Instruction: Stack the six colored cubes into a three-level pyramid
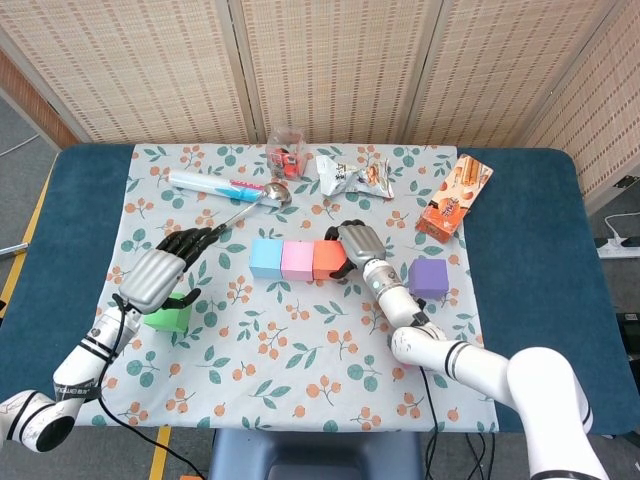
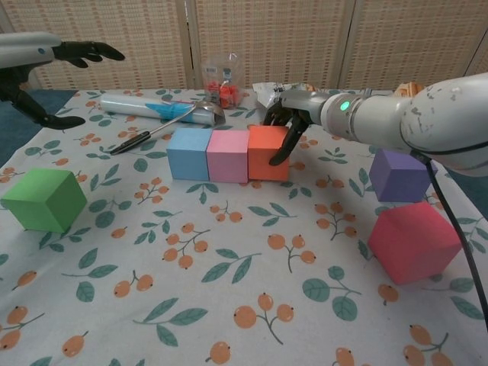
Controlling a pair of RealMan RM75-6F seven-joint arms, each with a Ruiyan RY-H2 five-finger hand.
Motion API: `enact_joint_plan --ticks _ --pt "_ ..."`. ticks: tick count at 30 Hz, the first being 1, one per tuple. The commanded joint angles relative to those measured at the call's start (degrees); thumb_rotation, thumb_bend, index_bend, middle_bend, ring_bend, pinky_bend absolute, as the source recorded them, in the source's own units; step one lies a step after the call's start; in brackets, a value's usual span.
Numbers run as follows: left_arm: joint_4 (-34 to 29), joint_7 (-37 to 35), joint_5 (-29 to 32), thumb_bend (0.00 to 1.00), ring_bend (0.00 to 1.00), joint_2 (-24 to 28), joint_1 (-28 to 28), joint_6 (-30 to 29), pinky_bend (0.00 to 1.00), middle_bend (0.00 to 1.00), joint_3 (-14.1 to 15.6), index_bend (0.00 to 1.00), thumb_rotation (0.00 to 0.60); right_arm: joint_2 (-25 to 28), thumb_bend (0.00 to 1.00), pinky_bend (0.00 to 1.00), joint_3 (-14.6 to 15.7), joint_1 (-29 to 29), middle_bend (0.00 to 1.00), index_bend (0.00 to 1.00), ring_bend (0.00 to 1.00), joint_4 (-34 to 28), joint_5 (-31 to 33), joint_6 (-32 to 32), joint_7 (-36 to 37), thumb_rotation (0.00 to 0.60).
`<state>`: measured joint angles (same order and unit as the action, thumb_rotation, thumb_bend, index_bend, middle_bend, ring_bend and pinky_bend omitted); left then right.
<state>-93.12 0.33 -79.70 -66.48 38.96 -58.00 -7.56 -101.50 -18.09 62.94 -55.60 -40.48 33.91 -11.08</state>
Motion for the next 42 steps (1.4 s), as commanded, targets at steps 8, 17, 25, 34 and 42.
enact_joint_plan --ticks 8,17,25,34,42 --pt "0.25 -0.14 -0.17 0.36 0.00 -0.31 0.27 0.53 0.10 0.00 0.02 0.05 0.600 -0.23 0.24 0.23 0.37 0.38 0.46 0.56 0.26 0.05 0.75 -0.36 -0.72 0.600" --pt "0.43 -0.49 -0.31 0.36 0.00 -0.39 0.32 0.70 0.10 0.00 0.03 0.05 0.600 -0.24 0.24 0.23 0.42 0.47 0.46 0.56 0.26 -0.12 1.31 -0.05 -1.09 0.600" --pt "0.77 -0.64 -0.40 0.36 0.00 -0.57 0.53 1.03 0.10 0.00 0.03 0.05 0.600 -0.68 0.24 0.23 0.39 0.95 0.46 0.55 0.26 0.30 1.77 -0.30 -1.43 0.600" --pt "1.23 -1.06 -0.49 0.36 0.00 -0.91 0.61 1.37 0.10 0.00 0.22 0.04 0.600 -1.51 0.24 0.23 0.56 1.34 0.46 0.54 0.26 1.19 2.55 -0.56 -1.84 0.600" --pt "1.38 -1.54 -0.68 0.36 0.00 -0.88 0.55 1.24 0.10 0.00 0.22 0.04 0.600 -2.01 0.24 0.23 0.44 1.65 0.46 0.54 0.26 1.78 3.18 -0.41 -2.27 0.600"
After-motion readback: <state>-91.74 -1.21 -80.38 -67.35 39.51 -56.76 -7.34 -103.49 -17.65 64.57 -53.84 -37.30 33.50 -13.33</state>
